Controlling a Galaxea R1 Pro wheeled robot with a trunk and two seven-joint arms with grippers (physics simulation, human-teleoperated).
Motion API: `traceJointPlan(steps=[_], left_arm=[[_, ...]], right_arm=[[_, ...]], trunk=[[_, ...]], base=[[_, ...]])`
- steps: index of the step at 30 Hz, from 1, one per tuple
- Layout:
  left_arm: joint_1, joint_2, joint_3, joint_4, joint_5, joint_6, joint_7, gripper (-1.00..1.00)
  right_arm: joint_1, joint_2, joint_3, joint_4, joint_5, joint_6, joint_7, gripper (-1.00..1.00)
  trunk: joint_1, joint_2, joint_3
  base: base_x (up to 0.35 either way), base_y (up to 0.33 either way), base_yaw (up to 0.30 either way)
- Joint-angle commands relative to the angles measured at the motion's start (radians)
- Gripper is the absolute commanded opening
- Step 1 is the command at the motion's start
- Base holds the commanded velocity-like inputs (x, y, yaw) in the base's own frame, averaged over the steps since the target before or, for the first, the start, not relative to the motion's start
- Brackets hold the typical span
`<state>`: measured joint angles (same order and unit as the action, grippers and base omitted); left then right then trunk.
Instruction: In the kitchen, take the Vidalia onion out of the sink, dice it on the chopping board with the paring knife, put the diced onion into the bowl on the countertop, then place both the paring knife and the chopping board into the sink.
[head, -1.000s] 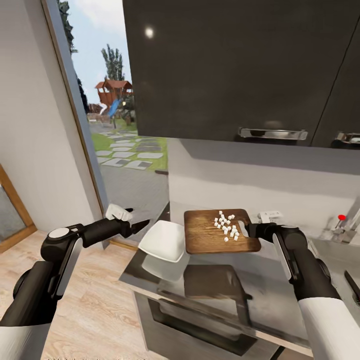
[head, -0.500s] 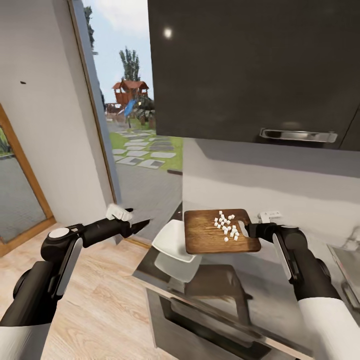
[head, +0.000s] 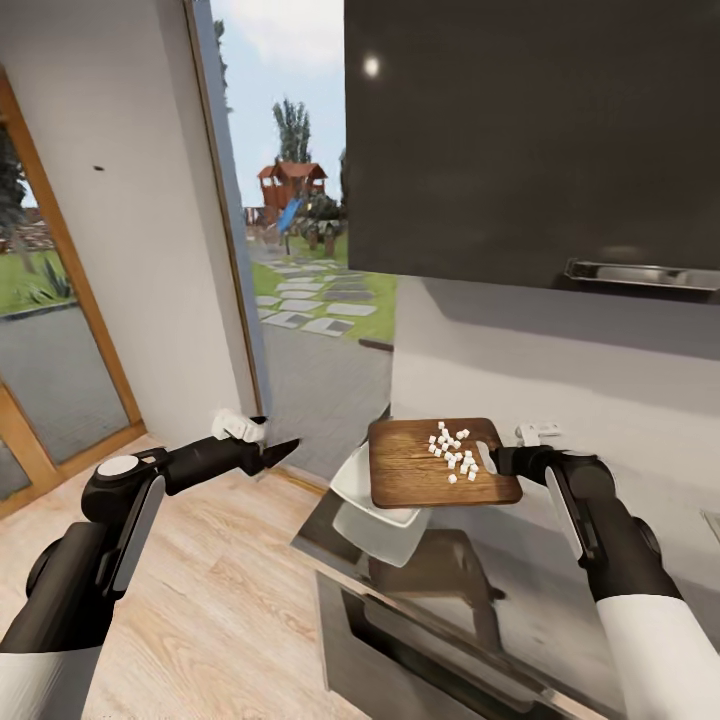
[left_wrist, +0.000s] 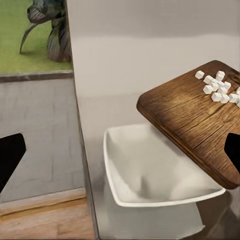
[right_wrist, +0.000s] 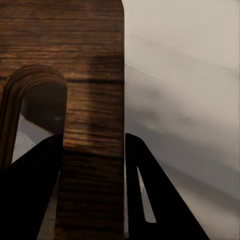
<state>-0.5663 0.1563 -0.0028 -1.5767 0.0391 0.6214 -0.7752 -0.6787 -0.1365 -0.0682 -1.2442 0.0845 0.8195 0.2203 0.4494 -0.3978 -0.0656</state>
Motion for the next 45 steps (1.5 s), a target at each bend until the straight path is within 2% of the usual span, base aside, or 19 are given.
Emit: traceJointPlan(steps=[1, 13, 45], left_arm=[[-0.001, 0.000, 0.000, 0.000, 0.004, 0.007, -0.001, 1.00], [-0.001, 0.000, 0.000, 0.000, 0.004, 0.007, -0.001, 1.00], [-0.001, 0.000, -0.003, 0.000, 0.004, 0.007, -0.001, 1.00]], right_arm=[[-0.001, 0.000, -0.001, -0.001, 0.008, 0.004, 0.008, -1.00], [-0.001, 0.000, -0.001, -0.001, 0.008, 0.004, 0.008, -1.00], [-0.001, 0.001, -0.001, -0.001, 0.008, 0.002, 0.008, -1.00]], trunk=[[0.001, -0.002, -0.002], [0.001, -0.002, -0.002], [0.001, -0.002, -0.002]], base=[[0.000, 0.000, 0.190], [0.000, 0.000, 0.166], [0.032, 0.000, 0.001]])
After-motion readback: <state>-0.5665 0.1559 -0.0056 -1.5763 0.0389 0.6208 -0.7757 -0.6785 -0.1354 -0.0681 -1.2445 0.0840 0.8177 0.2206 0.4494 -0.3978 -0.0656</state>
